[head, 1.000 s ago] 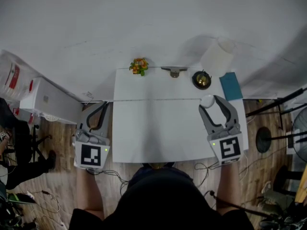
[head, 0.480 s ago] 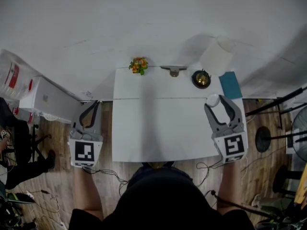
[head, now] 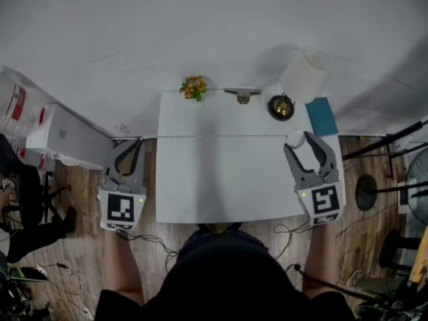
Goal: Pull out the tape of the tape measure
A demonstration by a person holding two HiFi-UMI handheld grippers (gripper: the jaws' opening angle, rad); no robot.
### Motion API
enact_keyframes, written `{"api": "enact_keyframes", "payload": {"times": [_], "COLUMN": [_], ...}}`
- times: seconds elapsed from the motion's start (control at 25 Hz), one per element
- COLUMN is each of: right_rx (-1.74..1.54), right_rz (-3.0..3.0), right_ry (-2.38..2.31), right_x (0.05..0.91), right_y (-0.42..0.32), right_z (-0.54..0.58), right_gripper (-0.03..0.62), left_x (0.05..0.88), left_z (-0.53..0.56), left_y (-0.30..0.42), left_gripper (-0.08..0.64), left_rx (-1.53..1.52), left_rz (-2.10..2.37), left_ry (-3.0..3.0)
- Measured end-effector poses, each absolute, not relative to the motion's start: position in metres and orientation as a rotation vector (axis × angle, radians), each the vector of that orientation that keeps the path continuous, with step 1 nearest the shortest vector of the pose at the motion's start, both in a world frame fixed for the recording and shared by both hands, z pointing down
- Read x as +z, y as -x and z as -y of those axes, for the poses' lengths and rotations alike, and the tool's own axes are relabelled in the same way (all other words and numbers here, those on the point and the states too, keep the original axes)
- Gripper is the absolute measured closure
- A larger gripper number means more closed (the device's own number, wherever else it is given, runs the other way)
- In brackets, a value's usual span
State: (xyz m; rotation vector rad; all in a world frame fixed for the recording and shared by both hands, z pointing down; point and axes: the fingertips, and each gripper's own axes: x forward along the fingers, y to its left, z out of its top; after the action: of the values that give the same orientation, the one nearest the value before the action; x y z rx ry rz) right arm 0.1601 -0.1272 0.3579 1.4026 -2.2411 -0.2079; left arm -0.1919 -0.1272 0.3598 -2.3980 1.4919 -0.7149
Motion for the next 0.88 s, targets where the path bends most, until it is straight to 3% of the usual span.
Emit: {"api": "enact_keyframes", "payload": {"times": [0.88], "right_rx": [-0.104], "right_rz": [2.222], "right_ry": [-1.318], "right_x": [0.406], "right_y": [-0.143], "right_z": [0.132], "right_gripper": [0.371], "left_x": [0.415], "left_z": [0.121], "left_y": [0.157], "left_gripper": [0.549], "left_rx": [-0.750], "left_rz": [-1.364], "left_ry": [2.534]}}
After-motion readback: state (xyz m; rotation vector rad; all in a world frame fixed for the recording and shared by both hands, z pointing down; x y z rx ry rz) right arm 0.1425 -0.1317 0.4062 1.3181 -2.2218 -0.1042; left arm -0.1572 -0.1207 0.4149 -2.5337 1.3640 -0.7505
